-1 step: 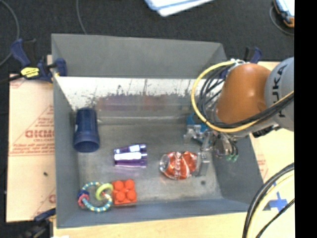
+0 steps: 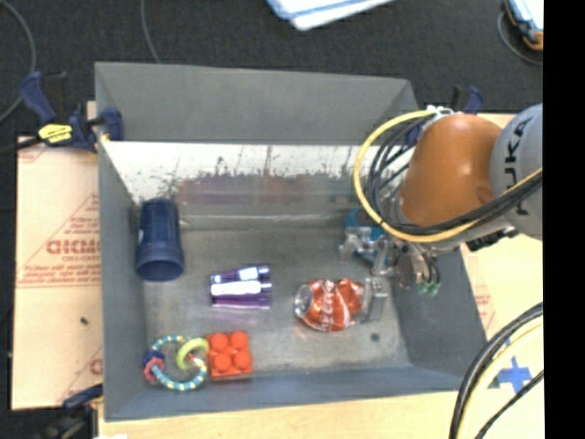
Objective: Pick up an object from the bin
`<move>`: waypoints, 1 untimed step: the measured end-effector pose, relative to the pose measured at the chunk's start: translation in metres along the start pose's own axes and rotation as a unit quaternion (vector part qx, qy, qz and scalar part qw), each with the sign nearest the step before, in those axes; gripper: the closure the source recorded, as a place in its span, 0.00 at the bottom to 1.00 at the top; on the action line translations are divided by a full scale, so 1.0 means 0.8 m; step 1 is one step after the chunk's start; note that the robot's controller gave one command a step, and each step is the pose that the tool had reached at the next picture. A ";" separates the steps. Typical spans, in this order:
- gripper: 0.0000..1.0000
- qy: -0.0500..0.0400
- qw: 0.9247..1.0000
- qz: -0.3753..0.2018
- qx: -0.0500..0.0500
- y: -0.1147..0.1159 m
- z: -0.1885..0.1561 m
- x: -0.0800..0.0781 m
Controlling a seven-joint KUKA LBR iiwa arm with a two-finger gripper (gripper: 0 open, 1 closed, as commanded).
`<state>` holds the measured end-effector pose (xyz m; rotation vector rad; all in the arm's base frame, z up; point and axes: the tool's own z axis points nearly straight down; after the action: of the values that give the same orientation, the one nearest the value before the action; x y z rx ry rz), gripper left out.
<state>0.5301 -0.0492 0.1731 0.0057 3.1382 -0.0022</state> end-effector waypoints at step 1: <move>0.00 0.000 0.999 -0.050 0.000 0.003 0.101 0.004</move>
Offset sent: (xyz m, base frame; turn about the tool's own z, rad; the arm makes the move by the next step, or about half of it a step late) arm 0.0067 0.0008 -0.1031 0.0359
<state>0.5275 -0.0469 0.0926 -0.1527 3.1347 -0.0031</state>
